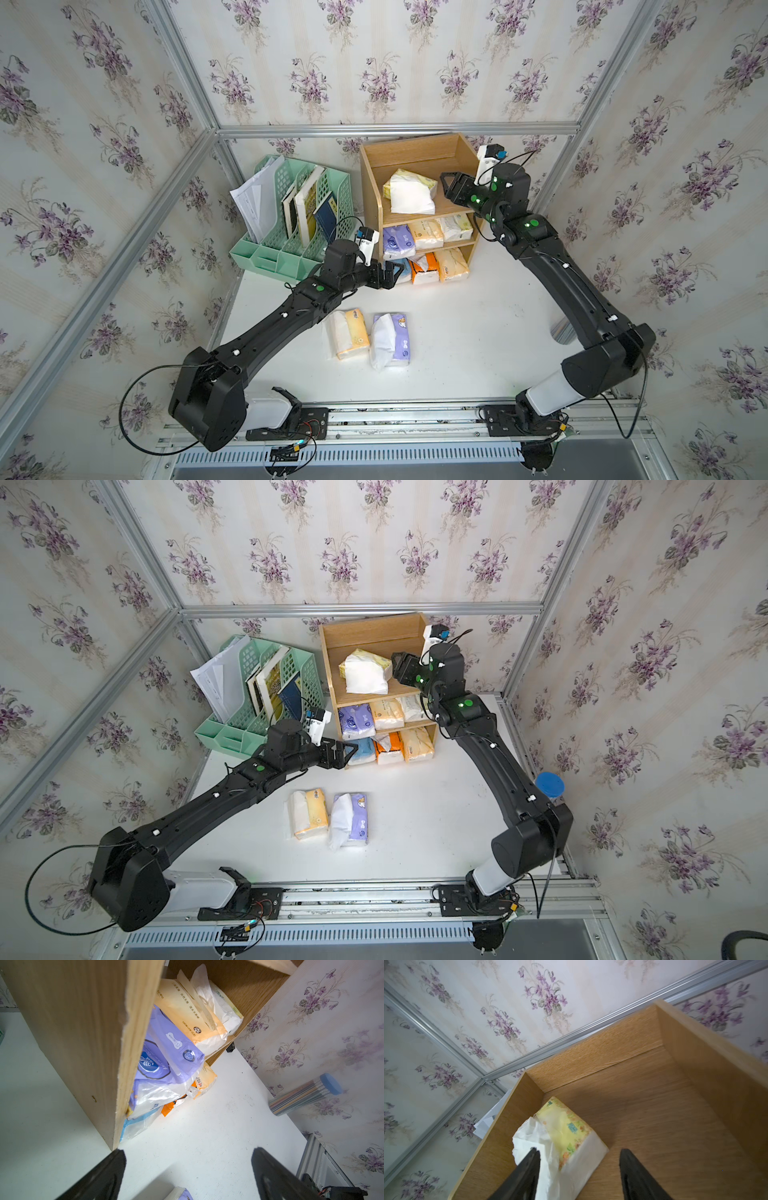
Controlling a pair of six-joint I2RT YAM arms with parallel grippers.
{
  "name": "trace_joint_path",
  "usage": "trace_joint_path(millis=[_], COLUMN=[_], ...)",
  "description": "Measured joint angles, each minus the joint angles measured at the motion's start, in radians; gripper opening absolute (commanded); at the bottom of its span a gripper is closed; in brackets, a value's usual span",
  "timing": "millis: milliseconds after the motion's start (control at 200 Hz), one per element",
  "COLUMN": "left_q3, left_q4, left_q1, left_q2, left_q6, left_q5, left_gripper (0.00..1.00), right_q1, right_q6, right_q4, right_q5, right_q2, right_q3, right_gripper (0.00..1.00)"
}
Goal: Remove the tissue boxes from the shelf
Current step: Adjust the box of tissues on the shelf.
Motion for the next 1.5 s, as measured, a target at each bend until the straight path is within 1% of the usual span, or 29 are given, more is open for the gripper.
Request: trace_joint_path(millis=[180, 425, 635, 894, 1044, 1369, 1504], left_q3=[-0.006, -0.008, -0.008, -0.008, -0.008, -0.008, -0.008], left_q4=[-0.008, -0.009, -0.010, -0.010, -0.010, -0.010, -0.011], left_q1=[-0.002, -0.002, -0.003, -0.008, -0.009, -0.010, -0.011], left_q2=[-0.008, -0.009, -0.007, -0.002, -0.002, -0.004, -0.006], left_q6=[0.000, 0.000, 0.000, 0.000, 0.000, 0.000, 0.000], left_q5=[0.000, -0.012, -0.015, -0.015, -0.015, -0.016, -0.016], left_gripper=[0.99, 0.99, 0.99, 0.99, 0.99, 0.99, 0.99], right_q1=[-0.028, -0.069, -0.069, -0.071, -0.069, -0.041, -0.027], right_q6=[-0.024, -0.040, -0.047, -0.045, -0.038, -0.030, -0.023], right_q4=[-0.001, 0.007, 0.008, 0.053, 0.086, 0.137, 0.137], right_q5=[-0.034, -0.066, -0.118, -0.198, -0.245, -0.275, -0.284], right_q2=[0.072, 0.132, 0.184, 0.204, 0.206, 0.188, 0.164], right_q3=[0.064, 0.089, 0.098, 0.086, 0.061, 0.013, -0.014], right_gripper=[0.67, 0.69, 0.71, 0.72, 0.69, 0.55, 0.51])
